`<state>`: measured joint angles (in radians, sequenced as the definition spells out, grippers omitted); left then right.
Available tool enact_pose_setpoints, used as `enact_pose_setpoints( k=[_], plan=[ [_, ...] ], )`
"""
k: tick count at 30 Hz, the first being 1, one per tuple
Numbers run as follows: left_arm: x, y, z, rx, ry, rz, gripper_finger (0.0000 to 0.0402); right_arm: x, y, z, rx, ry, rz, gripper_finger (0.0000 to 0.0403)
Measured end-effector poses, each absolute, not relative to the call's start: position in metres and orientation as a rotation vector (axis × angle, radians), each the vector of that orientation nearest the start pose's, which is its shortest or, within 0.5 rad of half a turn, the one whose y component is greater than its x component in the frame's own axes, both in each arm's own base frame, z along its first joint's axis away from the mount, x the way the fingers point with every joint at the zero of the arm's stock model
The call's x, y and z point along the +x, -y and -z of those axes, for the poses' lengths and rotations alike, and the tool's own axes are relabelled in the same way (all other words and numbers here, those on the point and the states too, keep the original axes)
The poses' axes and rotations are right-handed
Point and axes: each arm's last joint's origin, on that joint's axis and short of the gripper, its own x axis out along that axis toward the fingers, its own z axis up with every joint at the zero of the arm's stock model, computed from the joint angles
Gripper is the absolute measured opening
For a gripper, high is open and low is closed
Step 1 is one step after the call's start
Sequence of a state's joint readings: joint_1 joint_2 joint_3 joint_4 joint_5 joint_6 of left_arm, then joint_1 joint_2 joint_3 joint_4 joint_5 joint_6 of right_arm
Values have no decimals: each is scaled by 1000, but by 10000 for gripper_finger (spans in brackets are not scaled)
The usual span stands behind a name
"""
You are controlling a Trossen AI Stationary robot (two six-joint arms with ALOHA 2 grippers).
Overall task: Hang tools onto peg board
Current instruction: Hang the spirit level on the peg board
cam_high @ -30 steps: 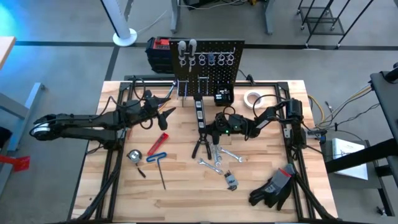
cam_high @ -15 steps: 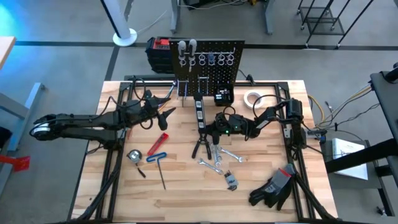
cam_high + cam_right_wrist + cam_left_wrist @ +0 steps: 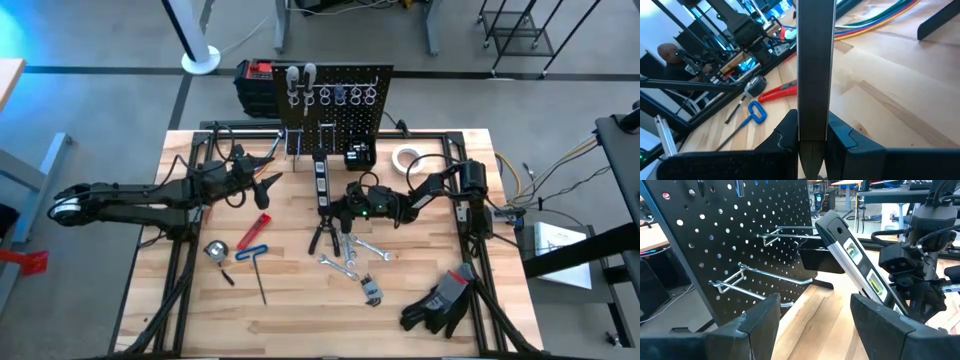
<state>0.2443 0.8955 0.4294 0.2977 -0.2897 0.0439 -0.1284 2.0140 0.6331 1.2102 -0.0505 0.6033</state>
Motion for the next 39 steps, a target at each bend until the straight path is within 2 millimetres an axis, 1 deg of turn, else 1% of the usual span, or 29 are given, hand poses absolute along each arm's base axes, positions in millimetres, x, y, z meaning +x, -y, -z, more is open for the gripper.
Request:
enact_pose_setpoints(
  k=[13, 19, 24, 29, 39],
  plan=[
    [187, -55, -237, 51, -184, -529, 231, 332, 34, -96, 564, -152, 105, 38],
    [187, -55, -237, 50, -184, -528, 231, 332, 34, -87, 583, -173, 128, 38],
    [187, -55, -237, 50, -187, -528, 231, 337, 34, -82, 586, -177, 128, 38],
    [187, -55, -236, 50, -194, -528, 231, 341, 33, -87, 577, -124, 92, 38],
    [186, -57, -232, 54, -211, -543, 231, 339, 34, -88, 581, -106, 96, 38]
  ],
)
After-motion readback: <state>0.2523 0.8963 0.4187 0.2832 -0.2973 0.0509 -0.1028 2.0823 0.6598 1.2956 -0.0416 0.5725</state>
